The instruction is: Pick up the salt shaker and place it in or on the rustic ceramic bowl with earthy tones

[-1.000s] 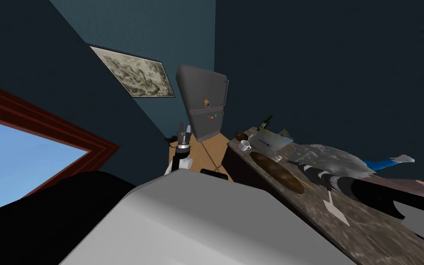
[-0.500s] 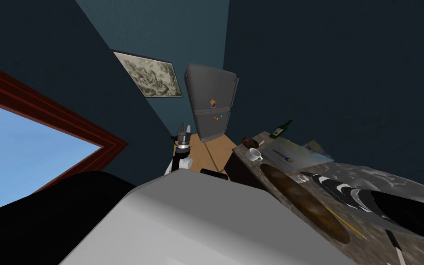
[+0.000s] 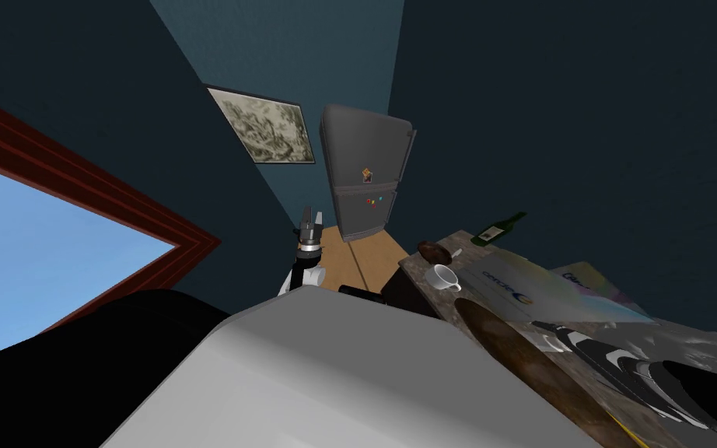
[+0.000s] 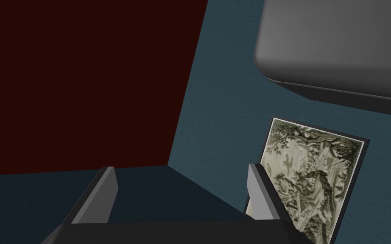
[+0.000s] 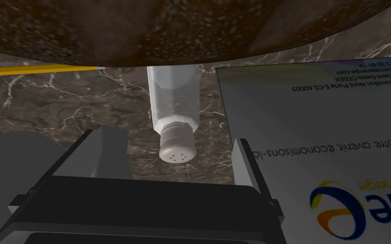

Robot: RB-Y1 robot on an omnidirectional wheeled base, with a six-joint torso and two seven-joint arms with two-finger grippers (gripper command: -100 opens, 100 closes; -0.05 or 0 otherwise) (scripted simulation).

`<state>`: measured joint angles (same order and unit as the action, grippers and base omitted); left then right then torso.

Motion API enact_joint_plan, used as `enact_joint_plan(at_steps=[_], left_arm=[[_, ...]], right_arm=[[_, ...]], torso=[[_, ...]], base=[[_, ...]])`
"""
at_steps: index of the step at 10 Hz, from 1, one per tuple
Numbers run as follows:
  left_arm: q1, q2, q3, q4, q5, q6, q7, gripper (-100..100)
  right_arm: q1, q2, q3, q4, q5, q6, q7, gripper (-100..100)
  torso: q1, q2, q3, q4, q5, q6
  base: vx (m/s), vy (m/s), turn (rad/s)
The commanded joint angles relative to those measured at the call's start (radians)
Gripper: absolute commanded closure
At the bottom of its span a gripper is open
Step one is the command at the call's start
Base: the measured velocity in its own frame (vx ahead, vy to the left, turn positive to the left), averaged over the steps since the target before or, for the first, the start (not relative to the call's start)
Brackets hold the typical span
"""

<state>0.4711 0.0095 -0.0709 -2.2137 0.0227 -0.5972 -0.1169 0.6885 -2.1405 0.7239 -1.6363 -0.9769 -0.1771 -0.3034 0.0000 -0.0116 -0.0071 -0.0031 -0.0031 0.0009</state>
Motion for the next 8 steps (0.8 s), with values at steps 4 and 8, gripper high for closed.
enact_joint_plan(at_steps=[4, 8], left_arm=[[0.0, 0.0, 0.0, 0.0, 0.0, 0.0, 0.0, 0], [0.0, 0.0, 0.0, 0.0, 0.0, 0.0, 0.0, 0]], right_arm=[[-0.014, -0.009, 0.04, -0.023, -0.021, 0.017, 0.005, 0], [-0.019, 0.076, 0.027, 0.03, 0.02, 0.035, 0.02, -100]], torso=[[-0.001, 0.005, 0.003, 0.001, 0.0, 0.001], [-0.003, 0.005, 0.003, 0.001, -0.001, 0.001]], base=[[0.029, 0.011, 0.013], [0.017, 0.003, 0.01]])
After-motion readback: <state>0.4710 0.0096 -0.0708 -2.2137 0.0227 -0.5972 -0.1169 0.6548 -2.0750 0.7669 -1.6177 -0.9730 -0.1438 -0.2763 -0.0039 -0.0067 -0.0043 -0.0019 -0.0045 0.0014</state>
